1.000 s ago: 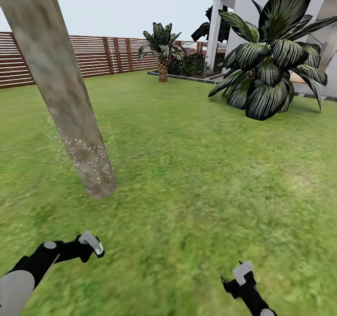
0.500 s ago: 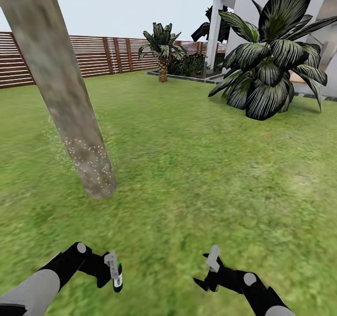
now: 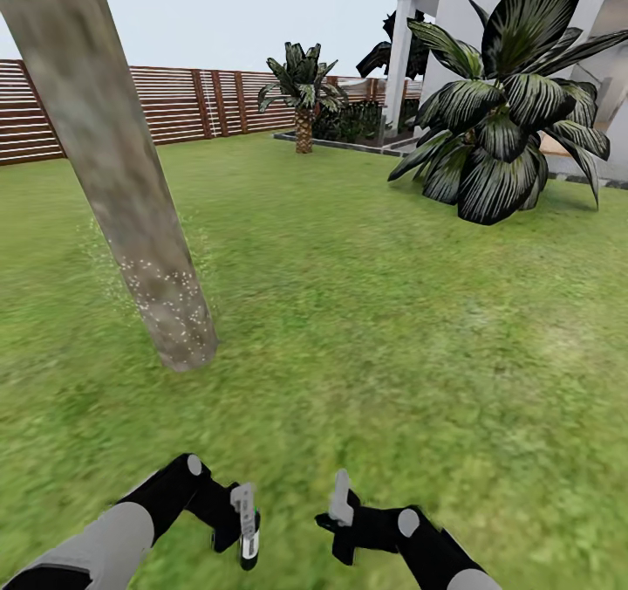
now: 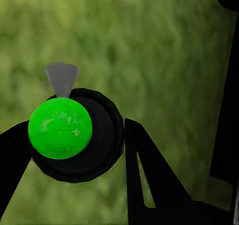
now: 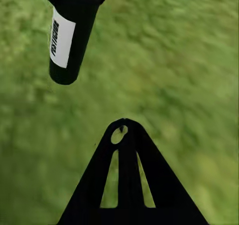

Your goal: In the garden, pick up the pesticide atomizer on the floor and spray pesticide onto both trees until each tree trunk is fully covered.

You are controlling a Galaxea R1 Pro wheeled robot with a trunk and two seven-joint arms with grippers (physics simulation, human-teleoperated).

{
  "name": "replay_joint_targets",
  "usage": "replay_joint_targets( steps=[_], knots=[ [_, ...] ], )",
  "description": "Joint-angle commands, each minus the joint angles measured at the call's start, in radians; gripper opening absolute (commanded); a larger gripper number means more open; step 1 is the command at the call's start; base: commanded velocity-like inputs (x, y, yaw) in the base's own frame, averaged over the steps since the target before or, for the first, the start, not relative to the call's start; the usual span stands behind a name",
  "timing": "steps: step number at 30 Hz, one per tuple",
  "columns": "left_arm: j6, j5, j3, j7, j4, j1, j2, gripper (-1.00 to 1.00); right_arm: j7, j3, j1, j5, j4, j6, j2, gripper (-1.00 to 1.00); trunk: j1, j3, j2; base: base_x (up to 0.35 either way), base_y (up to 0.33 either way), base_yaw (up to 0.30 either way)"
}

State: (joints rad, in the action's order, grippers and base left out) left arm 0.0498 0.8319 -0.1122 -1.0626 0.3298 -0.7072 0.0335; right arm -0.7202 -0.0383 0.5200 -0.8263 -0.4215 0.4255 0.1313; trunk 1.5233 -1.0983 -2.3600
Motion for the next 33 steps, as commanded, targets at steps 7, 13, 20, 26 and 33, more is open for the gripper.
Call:
replay_joint_targets(
  steps=[7, 13, 20, 26, 33],
  knots=[
    [-0.068, 0.092, 0.001, 0.009, 0.002, 0.0, -0.04, -1.0, -0.001, 0.003, 0.0, 0.0, -0.029, -0.001, 0.043, -1.0, 0.0, 0.0, 0.0, 0.0, 0.0, 0.0],
    [-0.07, 0.101, 0.002, 0.053, 0.009, 0.0, -0.069, -1.0, -0.001, 0.003, 0.0, 0.001, -0.04, -0.001, 0.043, -1.0, 0.0, 0.0, 0.0, 0.0, 0.0, 0.0],
    [-0.07, 0.1, 0.002, 0.061, 0.01, 0.0, -0.098, -1.0, -0.001, 0.003, 0.0, 0.001, -0.045, -0.001, 0.043, -1.0, 0.0, 0.0, 0.0, 0.0, 0.0, 0.0],
    [-0.071, 0.096, 0.003, 0.123, 0.001, 0.0, -0.124, -1.0, -0.001, 0.003, 0.001, 0.001, -0.056, -0.002, 0.043, -1.0, 0.0, 0.0, 0.0, 0.0, 0.0, 0.0],
    [-0.07, 0.092, 0.003, 0.127, -0.003, 0.001, -0.149, -1.0, -0.001, 0.002, 0.001, 0.001, -0.057, -0.002, 0.043, -1.0, 0.0, 0.0, 0.0, 0.0, 0.0, 0.0]
  ],
)
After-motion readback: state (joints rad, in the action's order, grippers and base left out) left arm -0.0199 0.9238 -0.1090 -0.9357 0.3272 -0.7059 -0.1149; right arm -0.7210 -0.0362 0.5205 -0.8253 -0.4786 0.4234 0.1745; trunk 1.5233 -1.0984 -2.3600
